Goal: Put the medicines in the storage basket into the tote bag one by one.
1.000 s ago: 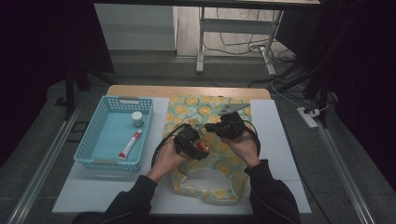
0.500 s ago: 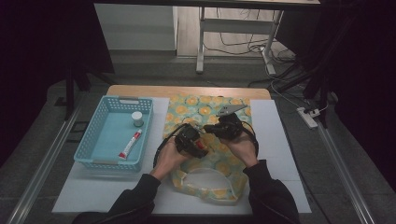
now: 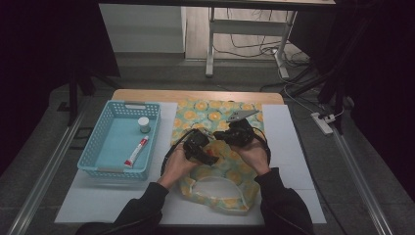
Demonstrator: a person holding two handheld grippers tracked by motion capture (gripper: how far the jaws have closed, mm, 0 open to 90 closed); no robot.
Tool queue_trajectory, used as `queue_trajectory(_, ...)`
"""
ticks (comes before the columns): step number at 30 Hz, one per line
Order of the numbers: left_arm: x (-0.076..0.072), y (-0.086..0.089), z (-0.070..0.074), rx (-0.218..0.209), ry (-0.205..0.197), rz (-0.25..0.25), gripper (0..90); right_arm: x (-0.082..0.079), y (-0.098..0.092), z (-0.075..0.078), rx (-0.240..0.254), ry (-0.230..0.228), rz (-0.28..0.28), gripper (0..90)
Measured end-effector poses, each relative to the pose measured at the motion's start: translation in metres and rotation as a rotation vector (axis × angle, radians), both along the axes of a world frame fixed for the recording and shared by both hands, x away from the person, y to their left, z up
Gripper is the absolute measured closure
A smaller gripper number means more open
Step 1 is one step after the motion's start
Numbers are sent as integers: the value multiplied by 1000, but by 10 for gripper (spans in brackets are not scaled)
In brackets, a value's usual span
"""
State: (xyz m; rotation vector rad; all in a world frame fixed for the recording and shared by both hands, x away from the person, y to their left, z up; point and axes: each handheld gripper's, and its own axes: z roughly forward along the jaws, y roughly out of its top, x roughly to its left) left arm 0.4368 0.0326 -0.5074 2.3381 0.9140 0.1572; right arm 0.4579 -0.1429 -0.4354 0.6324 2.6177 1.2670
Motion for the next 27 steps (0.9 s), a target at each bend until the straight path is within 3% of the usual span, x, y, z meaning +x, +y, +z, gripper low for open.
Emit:
queue_trajectory(14, -18, 17, 16, -80, 15, 0, 88, 0, -1, 2, 8, -5, -1, 898)
queue_trajectory(19, -26, 27, 24, -127, 28, -2, 46, 0, -1, 2, 8, -3, 1, 898)
queue_trajectory(27, -36, 40, 35, -158, 35, -17, 21, -1, -2, 3, 11, -4, -1, 898)
